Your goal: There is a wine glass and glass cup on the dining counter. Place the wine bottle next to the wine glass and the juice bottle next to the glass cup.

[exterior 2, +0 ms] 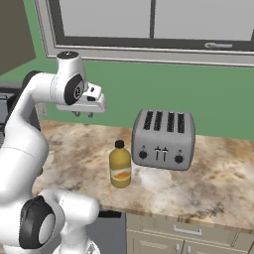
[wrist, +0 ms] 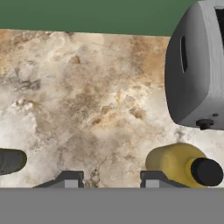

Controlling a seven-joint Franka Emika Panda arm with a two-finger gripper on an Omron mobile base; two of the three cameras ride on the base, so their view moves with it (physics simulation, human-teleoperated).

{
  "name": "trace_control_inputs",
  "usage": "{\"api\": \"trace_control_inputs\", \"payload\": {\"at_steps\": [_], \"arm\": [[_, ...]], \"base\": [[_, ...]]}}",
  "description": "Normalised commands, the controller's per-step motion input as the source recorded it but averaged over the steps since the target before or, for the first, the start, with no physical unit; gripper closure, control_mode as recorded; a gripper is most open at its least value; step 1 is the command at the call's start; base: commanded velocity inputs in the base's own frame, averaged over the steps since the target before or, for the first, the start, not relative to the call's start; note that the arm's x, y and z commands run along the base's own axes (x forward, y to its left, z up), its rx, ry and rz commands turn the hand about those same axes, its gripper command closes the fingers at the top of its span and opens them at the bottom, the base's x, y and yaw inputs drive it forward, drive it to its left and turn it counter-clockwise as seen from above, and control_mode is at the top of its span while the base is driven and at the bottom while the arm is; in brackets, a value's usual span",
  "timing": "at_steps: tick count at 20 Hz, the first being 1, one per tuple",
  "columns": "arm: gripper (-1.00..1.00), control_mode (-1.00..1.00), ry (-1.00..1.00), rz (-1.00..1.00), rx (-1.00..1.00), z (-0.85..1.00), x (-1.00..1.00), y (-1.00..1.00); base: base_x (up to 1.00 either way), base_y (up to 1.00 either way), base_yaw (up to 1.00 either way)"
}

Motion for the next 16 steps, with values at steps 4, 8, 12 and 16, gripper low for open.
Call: {"api": "trace_control_inputs", "payload": {"at_steps": [4, 8, 12, 16], "arm": [[-1.0, -1.0, 0.0, 0.0, 0.0, 0.0, -0.07, -0.05], [-1.0, -1.0, -0.04, 0.0, 0.0, 0.0, -0.19, -0.14], [-1.0, -1.0, -0.01, 0.0, 0.02, 0.0, -0.22, -0.21], [-1.0, -1.0, 0.0, 0.0, 0.01, 0.0, -0.19, -0.22]], "base": [[0.0, 0.0, 0.0], [0.0, 0.0, 0.0], [0.0, 0.0, 0.0], [0.0, 0.0, 0.0]]}}
